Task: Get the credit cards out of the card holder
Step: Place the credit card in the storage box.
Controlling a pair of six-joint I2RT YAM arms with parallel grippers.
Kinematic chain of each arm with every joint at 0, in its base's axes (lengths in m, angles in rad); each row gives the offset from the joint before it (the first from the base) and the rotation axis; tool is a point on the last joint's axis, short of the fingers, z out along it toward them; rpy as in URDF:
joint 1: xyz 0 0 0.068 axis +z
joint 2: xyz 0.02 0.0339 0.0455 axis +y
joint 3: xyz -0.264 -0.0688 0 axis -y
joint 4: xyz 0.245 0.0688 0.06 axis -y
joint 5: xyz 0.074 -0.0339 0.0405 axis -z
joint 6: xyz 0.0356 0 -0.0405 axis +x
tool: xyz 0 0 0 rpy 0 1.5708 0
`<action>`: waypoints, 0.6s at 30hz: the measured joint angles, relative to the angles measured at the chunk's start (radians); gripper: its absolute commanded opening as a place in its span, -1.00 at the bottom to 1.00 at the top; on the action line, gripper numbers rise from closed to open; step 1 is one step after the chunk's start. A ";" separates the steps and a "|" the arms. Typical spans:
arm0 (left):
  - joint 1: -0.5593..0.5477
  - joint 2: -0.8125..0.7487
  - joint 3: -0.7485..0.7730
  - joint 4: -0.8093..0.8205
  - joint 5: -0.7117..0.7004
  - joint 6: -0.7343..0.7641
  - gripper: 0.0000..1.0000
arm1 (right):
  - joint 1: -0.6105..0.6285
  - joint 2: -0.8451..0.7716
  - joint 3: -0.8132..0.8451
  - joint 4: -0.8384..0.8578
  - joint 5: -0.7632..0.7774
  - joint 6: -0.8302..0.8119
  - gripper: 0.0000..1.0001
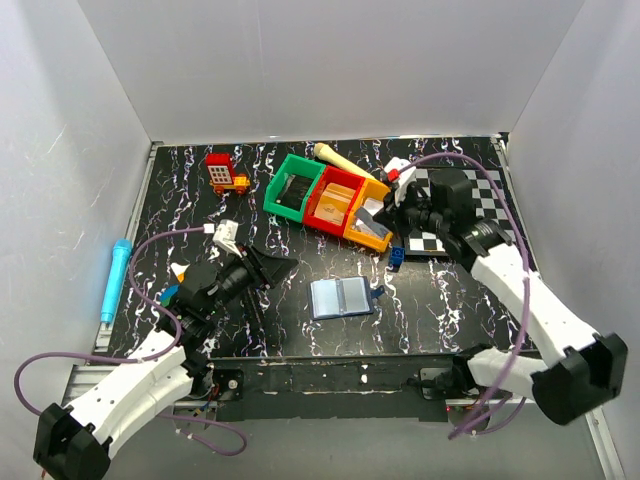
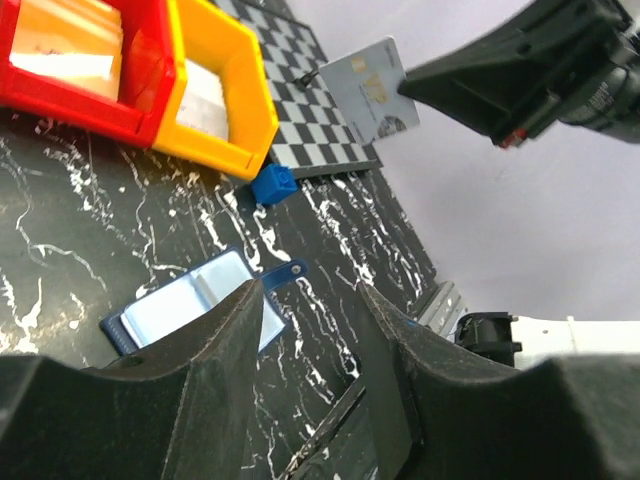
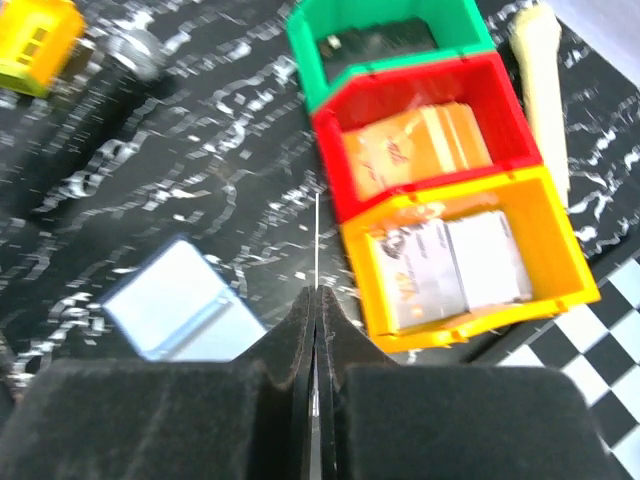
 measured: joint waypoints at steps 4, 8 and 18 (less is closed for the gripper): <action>0.000 0.016 0.000 -0.039 0.000 0.009 -0.19 | -0.092 0.121 0.006 0.011 -0.016 -0.105 -0.97; 0.000 0.006 0.000 -0.056 0.001 0.016 -0.19 | -0.124 0.198 0.006 0.021 -0.021 -0.180 -0.97; 0.000 -0.010 -0.035 -0.079 0.027 0.015 -0.21 | -0.154 0.350 0.005 0.206 -0.029 -0.231 -0.97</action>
